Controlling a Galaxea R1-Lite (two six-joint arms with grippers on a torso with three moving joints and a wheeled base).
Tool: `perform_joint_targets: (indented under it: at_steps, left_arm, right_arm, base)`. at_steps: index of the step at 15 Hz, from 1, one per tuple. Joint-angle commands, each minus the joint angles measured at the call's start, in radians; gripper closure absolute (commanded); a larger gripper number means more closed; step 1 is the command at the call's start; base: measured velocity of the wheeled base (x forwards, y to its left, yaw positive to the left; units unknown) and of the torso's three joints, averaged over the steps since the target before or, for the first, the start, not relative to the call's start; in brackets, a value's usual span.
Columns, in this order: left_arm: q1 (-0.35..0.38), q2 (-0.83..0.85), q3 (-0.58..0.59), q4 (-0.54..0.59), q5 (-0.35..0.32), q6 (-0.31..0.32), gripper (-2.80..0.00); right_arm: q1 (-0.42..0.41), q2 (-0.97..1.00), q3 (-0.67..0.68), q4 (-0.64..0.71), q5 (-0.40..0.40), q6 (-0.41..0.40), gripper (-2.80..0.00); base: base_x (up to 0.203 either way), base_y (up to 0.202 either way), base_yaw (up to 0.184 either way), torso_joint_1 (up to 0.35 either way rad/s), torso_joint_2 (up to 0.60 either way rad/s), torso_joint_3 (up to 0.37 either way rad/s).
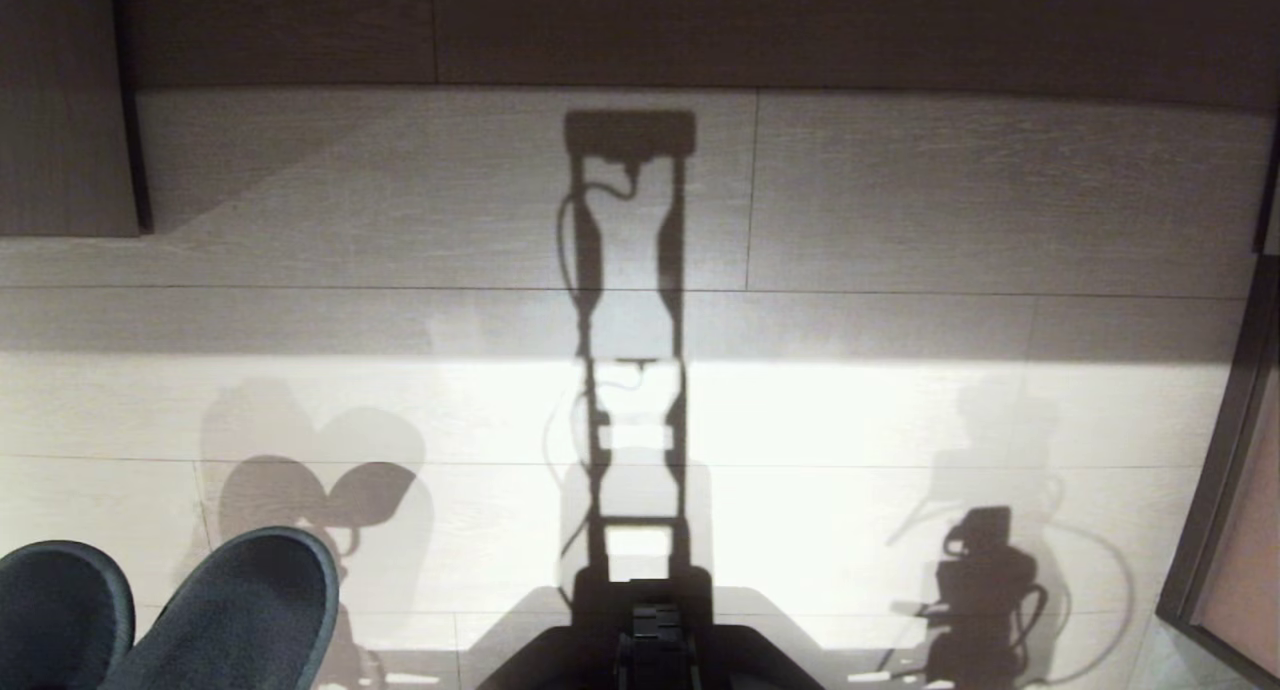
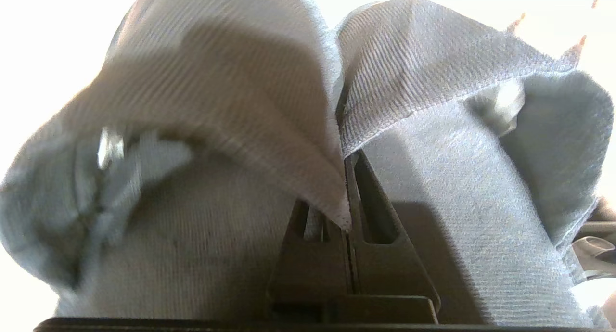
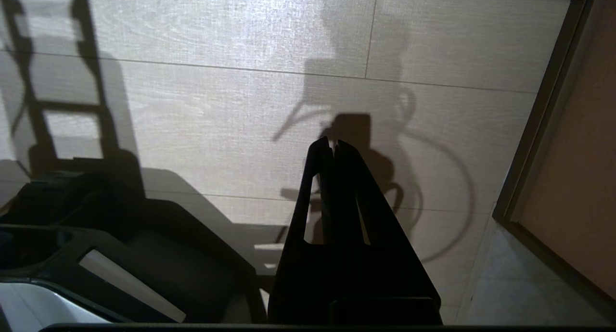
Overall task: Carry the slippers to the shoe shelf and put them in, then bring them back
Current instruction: Place the slippers on the floor
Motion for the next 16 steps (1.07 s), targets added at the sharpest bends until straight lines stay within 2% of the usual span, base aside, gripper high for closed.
perform_joint_targets:
  at_steps: [1,2,5,7,9,11,12,15,16]
  left_arm:
    - [0.000,0.027,-0.156,0.012,-0.043,-0.003,0.00]
    - [0.000,0.073,-0.229,0.037,-0.066,-0.004,0.00]
    - [-0.001,0.264,-0.350,0.067,-0.084,-0.028,0.00]
    - [-0.001,0.360,-0.376,0.074,-0.088,-0.040,0.00]
    - [0.000,0.417,-0.337,0.050,-0.090,-0.036,0.00]
    - [0.000,0.468,-0.277,-0.048,-0.089,-0.027,0.00]
    - [0.001,0.508,-0.242,-0.133,-0.087,-0.029,0.00]
    - [0.006,0.746,-0.103,-0.497,-0.071,-0.032,0.00]
    - [0.007,0.808,-0.080,-0.587,-0.065,-0.031,0.00]
  right_arm:
    - [0.000,-0.040,0.040,0.000,0.000,0.000,0.00]
    - [0.000,-0.040,0.040,0.000,0.000,0.000,0.00]
    - [0.000,-0.040,0.040,0.000,0.000,0.000,0.00]
    - [0.000,-0.040,0.040,0.000,0.000,0.000,0.00]
    - [0.000,-0.040,0.040,0.000,0.000,0.000,0.00]
    - [0.000,-0.040,0.040,0.000,0.000,0.000,0.00]
    - [0.000,-0.040,0.040,0.000,0.000,0.000,0.00]
    - [0.000,-0.040,0.040,0.000,0.000,0.000,0.00]
    - [0.000,-0.040,0.040,0.000,0.000,0.000,0.00]
  base:
    - [0.000,0.000,0.000,0.000,0.00,0.000]
    - [0.000,0.000,0.000,0.000,0.00,0.000]
    - [0.000,0.000,0.000,0.000,0.00,0.000]
    - [0.000,0.000,0.000,0.000,0.00,0.000]
    - [0.000,0.000,0.000,0.000,0.00,0.000]
    - [0.000,0.000,0.000,0.000,0.00,0.000]
    - [0.000,0.000,0.000,0.000,0.00,0.000]
    - [0.000,0.000,0.000,0.000,0.00,0.000]
    - [0.000,0.000,0.000,0.000,0.00,0.000]
